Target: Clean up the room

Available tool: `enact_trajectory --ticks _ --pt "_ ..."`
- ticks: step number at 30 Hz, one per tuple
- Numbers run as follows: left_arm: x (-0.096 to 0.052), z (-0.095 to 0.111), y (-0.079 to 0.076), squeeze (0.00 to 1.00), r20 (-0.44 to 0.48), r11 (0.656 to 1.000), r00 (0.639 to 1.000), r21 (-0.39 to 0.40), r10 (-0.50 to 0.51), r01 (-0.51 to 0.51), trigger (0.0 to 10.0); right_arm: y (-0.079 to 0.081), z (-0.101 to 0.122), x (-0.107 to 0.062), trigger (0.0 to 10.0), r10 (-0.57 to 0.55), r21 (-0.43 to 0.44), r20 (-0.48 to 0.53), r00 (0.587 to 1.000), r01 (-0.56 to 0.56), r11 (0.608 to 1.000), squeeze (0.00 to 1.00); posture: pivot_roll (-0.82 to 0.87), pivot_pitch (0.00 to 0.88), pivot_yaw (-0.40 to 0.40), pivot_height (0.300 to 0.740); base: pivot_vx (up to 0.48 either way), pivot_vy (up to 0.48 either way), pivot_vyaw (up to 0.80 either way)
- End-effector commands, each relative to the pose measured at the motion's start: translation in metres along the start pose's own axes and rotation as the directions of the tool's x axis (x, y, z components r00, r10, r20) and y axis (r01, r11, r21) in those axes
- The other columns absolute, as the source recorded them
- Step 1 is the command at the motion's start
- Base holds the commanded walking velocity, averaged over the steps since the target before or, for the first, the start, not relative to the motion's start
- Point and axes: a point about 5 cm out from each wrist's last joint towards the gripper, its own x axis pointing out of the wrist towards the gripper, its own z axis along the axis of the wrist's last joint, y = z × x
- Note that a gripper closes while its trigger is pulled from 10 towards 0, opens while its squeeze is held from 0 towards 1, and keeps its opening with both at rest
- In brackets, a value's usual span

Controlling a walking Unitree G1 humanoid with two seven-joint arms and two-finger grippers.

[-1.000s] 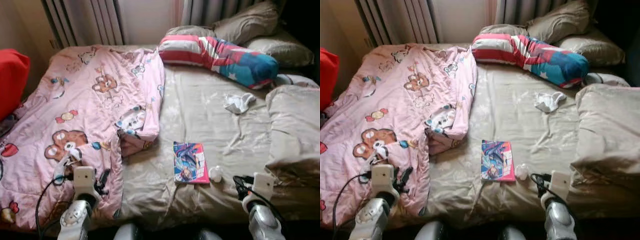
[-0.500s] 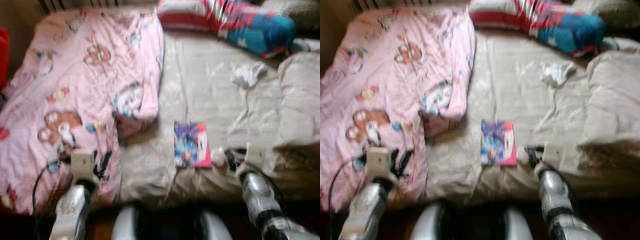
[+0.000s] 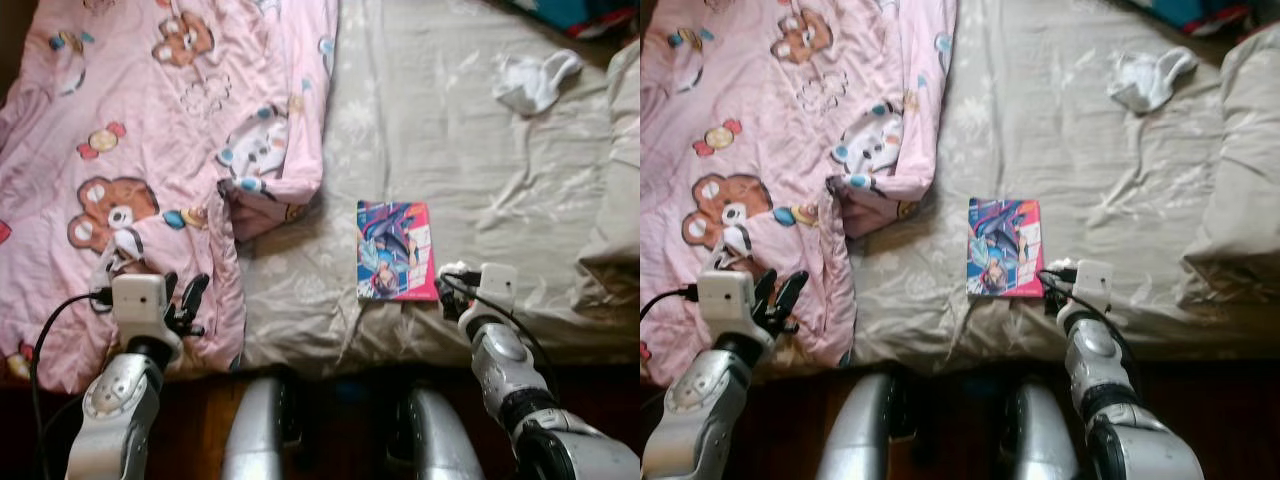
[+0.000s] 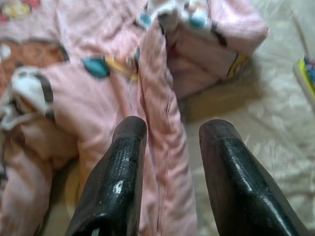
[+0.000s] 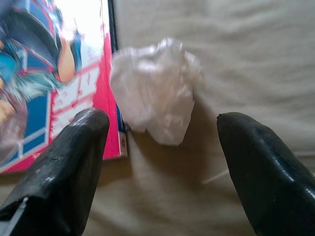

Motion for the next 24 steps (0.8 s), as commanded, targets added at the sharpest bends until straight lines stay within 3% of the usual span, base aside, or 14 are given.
enact_trajectory --ticks 1,9,10,11,12,13,24 --pt "-0.008 -0.003 0.008 0.00 -0.036 1.000 0.999 0.009 0.029 -0.028 10.0 -0.004 -0.017 -0.005 10.0 -0.020 0.014 -0.062 0.998 0.021 1.000 0.00 0.16 0.517 0.096 0.648 0.000 0.000 0.00" --pt "-0.020 0.002 0.011 0.00 -0.068 0.999 0.997 0.024 0.035 -0.034 10.0 -0.010 -0.017 -0.005 10.0 -0.050 0.020 -0.056 0.997 0.052 0.998 0.00 0.19 0.527 0.114 0.648 0.000 0.000 0.00" --pt "-0.022 0.003 0.012 0.00 -0.077 0.999 0.996 0.028 0.036 -0.034 10.0 -0.010 -0.015 -0.005 9.0 -0.057 0.023 -0.045 0.997 0.058 0.998 0.00 0.19 0.529 0.118 0.648 0.000 0.000 0.00" --pt "-0.023 0.003 0.013 0.00 -0.083 0.999 0.996 0.031 0.038 -0.035 10.0 -0.011 -0.013 -0.004 2.2 -0.062 0.020 -0.036 0.997 0.062 0.998 0.00 0.19 0.530 0.120 0.648 0.000 0.000 0.00" --pt "-0.023 0.003 0.013 0.00 -0.083 0.999 0.996 0.031 0.038 -0.035 10.0 -0.011 -0.013 -0.004 2.2 -0.062 0.020 -0.036 0.997 0.062 0.998 0.00 0.19 0.530 0.120 0.648 0.000 0.000 0.00" --pt "-0.024 0.003 0.014 0.00 -0.088 0.999 0.995 0.033 0.037 -0.034 10.0 -0.011 -0.012 -0.004 0.0 -0.063 0.021 -0.029 0.998 0.064 0.998 0.00 0.20 0.532 0.122 0.648 0.000 0.000 0.00" --pt "-0.029 0.010 0.019 0.00 -0.104 0.998 0.994 0.059 0.032 -0.026 10.0 -0.016 -0.016 -0.006 0.0 -0.097 -0.005 -0.039 0.995 0.097 0.995 0.00 0.23 0.539 0.150 0.648 0.000 0.000 0.00"
